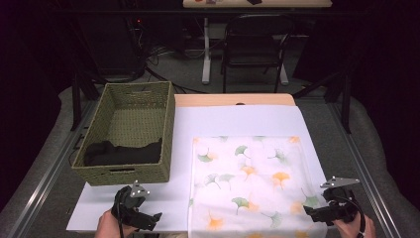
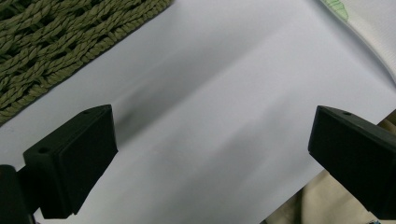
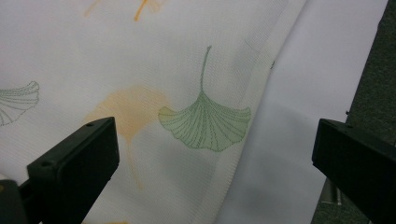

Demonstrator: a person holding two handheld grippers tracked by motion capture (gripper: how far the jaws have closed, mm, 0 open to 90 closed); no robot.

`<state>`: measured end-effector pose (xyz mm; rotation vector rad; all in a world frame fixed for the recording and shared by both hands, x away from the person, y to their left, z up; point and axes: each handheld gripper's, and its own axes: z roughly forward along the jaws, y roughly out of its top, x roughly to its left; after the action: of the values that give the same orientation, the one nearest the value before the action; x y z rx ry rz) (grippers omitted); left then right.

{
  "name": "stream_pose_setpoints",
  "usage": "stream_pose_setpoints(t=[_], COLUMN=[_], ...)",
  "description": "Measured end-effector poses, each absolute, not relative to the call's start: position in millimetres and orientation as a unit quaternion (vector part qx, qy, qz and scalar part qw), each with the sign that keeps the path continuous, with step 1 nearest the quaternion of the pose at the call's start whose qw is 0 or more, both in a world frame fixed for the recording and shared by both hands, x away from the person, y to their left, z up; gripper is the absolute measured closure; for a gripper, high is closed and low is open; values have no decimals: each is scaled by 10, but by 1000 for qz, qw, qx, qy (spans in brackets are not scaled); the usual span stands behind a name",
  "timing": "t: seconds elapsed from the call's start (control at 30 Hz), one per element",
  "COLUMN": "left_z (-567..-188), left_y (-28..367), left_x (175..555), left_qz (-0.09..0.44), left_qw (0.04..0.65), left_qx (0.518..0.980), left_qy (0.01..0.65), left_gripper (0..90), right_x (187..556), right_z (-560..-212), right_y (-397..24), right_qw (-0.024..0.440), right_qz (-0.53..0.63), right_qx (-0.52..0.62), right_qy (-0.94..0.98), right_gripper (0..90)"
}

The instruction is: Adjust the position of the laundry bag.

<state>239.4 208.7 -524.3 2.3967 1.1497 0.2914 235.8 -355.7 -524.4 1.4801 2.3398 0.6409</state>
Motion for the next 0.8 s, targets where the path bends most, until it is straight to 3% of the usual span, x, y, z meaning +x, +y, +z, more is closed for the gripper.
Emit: stream_pose_setpoints(t=[0.8], left_z=[-5216], left_y=[1805], left_x=[2409], left_qz=[86], left_qw=[240], left_qx=[881], left_qy=[398], left_gripper=[0], right_x=[2460], right_z=[-5255], right_y=[-3499], right_qw=[142], right_qz=[226], right_qx=[507], right_qy=[819], right_gripper=[0])
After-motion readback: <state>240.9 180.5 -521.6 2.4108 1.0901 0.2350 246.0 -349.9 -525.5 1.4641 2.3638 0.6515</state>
